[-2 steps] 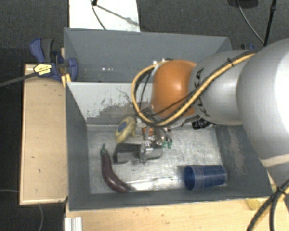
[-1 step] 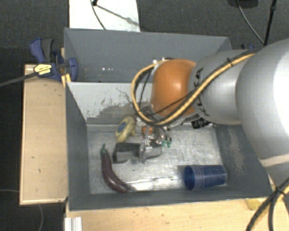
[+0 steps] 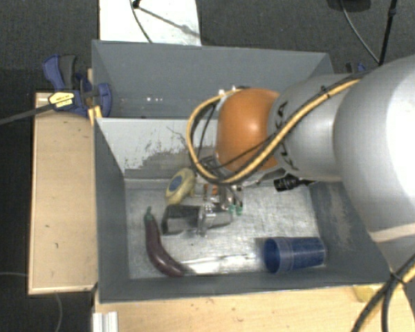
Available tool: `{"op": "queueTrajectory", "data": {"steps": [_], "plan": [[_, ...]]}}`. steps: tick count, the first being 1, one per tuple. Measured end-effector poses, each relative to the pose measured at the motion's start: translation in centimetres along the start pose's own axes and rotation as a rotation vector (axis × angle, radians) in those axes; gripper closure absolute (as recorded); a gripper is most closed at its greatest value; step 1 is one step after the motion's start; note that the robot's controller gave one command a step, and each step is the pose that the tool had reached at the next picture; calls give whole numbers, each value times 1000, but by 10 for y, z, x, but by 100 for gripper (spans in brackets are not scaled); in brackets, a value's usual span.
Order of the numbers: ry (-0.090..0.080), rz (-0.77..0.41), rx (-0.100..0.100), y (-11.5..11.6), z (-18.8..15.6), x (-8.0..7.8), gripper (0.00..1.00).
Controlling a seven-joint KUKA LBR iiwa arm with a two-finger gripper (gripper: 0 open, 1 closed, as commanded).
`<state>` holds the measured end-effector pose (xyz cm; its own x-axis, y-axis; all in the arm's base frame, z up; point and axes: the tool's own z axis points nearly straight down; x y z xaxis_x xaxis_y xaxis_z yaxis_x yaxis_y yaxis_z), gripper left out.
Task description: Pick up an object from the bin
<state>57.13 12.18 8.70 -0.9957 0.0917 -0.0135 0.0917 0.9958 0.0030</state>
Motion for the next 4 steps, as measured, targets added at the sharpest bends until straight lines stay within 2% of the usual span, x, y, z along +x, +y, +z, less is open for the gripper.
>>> {"op": "queueTrajectory", "data": {"steps": [1, 2, 4], "plan": [[-3, 17, -1, 0, 2, -2, 0], [-2, 178, 4, 9, 4, -2, 100], [2, 179, 5, 9, 1, -1, 100]]}}
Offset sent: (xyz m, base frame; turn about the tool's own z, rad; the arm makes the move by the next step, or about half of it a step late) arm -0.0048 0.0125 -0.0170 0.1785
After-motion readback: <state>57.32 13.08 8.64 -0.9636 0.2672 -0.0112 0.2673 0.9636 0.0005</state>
